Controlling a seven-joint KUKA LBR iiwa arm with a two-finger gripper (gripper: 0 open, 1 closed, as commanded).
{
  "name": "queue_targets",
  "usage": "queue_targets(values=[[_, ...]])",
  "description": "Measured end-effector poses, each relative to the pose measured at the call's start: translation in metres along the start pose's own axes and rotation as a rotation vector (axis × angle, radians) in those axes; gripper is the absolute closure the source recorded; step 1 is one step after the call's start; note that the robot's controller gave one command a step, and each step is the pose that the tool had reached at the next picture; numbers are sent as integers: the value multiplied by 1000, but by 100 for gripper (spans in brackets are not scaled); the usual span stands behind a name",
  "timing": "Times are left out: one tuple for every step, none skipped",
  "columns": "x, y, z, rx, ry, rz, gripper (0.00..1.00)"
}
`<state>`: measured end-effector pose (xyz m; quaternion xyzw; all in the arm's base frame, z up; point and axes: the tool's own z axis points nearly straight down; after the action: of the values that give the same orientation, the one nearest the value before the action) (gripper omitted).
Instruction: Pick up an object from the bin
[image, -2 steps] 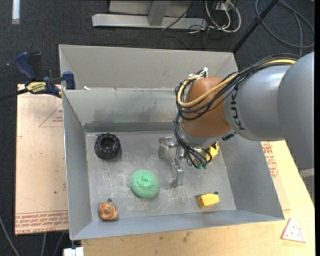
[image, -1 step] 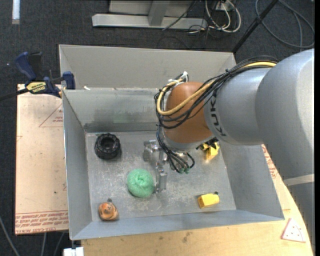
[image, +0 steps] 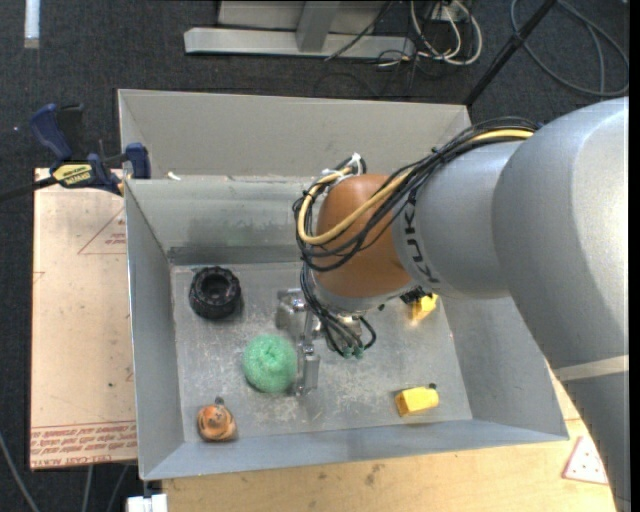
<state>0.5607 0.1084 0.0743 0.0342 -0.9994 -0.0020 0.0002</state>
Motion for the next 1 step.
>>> queue_targets(values=[[3,-1,1,2,0,-37,0]])
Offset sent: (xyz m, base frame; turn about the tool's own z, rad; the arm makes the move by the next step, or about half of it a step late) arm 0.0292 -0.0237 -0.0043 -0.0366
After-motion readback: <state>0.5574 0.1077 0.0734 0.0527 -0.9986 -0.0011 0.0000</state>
